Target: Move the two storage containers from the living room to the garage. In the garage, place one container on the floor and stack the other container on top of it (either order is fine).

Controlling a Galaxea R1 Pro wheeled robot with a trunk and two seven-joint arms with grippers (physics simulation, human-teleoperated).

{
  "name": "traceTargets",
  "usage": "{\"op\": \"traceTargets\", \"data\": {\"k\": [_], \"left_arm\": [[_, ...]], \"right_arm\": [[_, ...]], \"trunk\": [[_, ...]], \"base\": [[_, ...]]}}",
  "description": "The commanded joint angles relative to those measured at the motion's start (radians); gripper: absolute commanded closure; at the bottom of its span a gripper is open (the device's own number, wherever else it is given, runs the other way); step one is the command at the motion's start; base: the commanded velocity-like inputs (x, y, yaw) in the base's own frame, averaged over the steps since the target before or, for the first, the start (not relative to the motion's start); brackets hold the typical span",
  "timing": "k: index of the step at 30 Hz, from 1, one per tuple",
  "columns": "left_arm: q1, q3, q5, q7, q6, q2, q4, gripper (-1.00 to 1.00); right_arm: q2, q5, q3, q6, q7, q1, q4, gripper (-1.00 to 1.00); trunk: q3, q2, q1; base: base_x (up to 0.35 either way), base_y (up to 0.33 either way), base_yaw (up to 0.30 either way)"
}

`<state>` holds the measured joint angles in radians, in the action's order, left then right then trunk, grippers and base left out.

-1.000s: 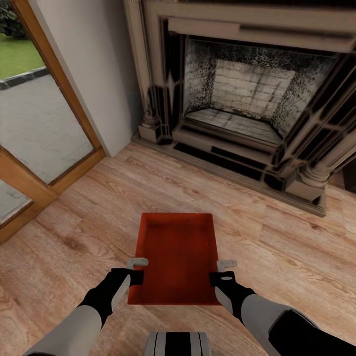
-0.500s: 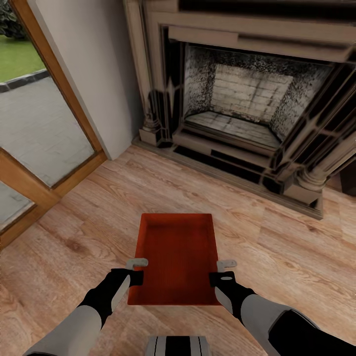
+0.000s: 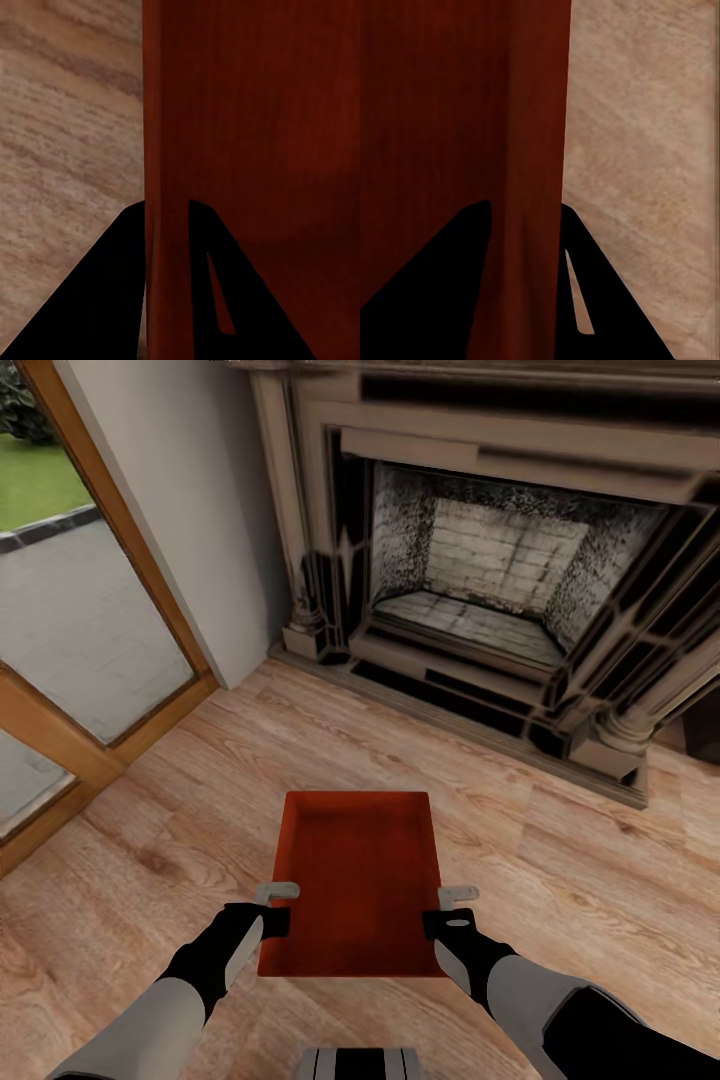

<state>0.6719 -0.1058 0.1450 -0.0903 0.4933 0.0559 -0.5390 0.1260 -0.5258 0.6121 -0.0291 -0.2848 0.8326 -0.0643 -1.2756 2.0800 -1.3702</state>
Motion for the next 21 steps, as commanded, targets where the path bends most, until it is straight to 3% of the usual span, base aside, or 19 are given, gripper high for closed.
{"op": "traceTargets", "data": {"k": [1, 21], "left_arm": [[0.0, -0.005, -0.005, -0.015, 0.007, -0.002, -0.001, 1.0], [0.001, -0.003, -0.005, -0.015, 0.007, -0.002, -0.001, 1.0]], "right_arm": [[-0.002, 0.003, 0.009, -0.002, -0.007, 0.0, -0.002, 1.0], [-0.002, 0.003, 0.009, -0.002, -0.007, 0.0, -0.002, 1.0]], "trunk": [[0.003, -0.007, 0.004], [0.065, -0.147, 0.081]], "base": [[0.0, 0.0, 0.0], [0.0, 0.0, 0.0]]}}
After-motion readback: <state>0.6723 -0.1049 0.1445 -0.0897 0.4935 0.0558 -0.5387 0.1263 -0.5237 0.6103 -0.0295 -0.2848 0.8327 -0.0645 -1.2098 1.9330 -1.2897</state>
